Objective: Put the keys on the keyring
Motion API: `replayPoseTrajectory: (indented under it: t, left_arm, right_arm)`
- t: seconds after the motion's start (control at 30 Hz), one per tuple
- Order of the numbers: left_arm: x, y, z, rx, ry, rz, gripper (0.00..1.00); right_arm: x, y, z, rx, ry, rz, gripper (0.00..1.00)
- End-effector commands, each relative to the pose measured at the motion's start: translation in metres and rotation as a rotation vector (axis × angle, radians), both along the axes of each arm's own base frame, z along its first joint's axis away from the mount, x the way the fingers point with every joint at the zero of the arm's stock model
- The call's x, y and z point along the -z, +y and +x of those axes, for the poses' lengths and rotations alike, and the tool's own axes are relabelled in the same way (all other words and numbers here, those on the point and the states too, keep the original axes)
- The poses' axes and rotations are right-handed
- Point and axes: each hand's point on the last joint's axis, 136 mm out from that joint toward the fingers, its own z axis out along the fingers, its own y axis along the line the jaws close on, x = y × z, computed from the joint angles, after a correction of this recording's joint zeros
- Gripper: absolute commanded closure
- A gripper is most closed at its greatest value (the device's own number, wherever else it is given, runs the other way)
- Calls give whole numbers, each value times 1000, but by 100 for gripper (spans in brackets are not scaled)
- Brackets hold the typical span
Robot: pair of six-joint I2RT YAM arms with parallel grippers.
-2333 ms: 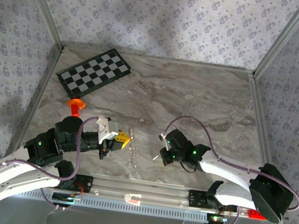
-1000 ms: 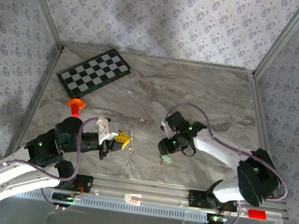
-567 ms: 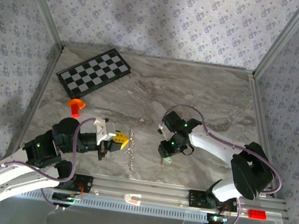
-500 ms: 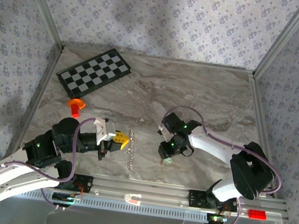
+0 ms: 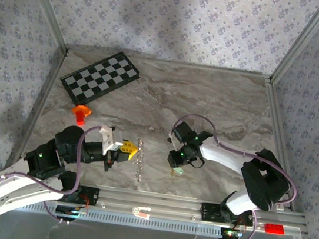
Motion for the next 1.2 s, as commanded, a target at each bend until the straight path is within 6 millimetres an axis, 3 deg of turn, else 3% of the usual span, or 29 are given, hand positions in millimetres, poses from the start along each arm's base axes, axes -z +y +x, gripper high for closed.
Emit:
replayPoseTrajectory:
  t: [0.0,0.57,0.8,0.9,1.17]
  left_arm:
    - [-18,0,-4,15,-29,-63,100]
    - [-19,-1,-6,24,-20,-80,100]
    - [-10,-9,3,0,26,-108,100]
    - [-6,-12,4,-3,46,-133,100]
    - [-1,-2,1,-16,34,-153,100]
  right_arm:
    - [6,1,-3,-3,19,-8,75]
    - [2,-10,-11,-61,28,-97,100]
    - [-9,-28,-19,-110,59,-229,100]
    - [-12,-28,-12,-128,65,-261,100]
    - [-11,-38,-7,-213,141,-430,99]
